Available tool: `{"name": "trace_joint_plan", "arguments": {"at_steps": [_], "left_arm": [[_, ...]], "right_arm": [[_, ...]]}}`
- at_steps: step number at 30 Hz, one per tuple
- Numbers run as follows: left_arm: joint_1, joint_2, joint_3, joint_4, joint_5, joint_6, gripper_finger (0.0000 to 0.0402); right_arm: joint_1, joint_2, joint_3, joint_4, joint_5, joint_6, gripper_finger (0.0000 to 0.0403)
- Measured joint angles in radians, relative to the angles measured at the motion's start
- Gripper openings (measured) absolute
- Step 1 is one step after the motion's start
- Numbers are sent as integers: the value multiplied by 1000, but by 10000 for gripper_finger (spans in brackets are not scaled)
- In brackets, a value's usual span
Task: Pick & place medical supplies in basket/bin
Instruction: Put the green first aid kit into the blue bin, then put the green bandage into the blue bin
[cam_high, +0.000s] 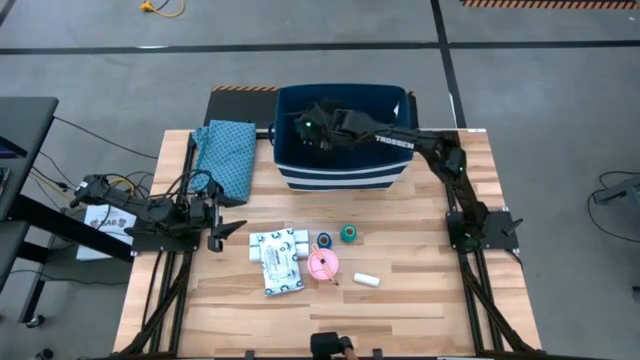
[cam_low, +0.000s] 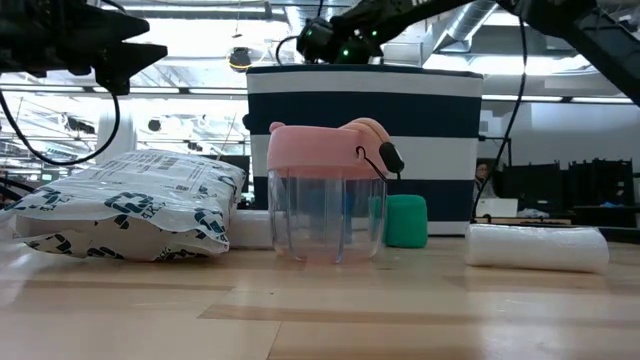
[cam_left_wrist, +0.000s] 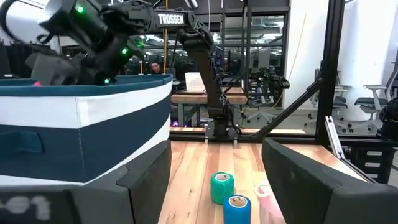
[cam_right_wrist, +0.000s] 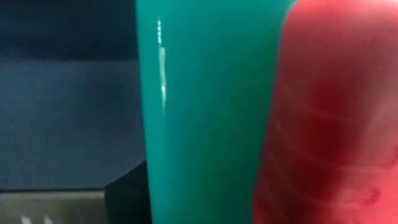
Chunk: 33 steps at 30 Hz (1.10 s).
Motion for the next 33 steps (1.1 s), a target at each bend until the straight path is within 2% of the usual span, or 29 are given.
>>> {"name": "trace_joint_plan", "arguments": {"at_steps": [9, 13, 22, 30, 33], "left_arm": [[0, 0, 0, -2, 17, -6, 241], [0, 0, 0, -5, 17, -8, 241], [0, 0, 0, -5, 18, -26, 241], [0, 0, 0, -5, 46, -77, 241], [0, 0, 0, -5, 72, -77, 241]], "right_arm": [[20, 14, 1, -49, 72, -4, 198], [35, 9, 2, -32, 110, -16, 225], [88, 8, 2, -34, 121, -23, 282], [132, 4, 2, -60, 182, -23, 286], [147, -3, 7, -69, 238, -24, 286]]}}
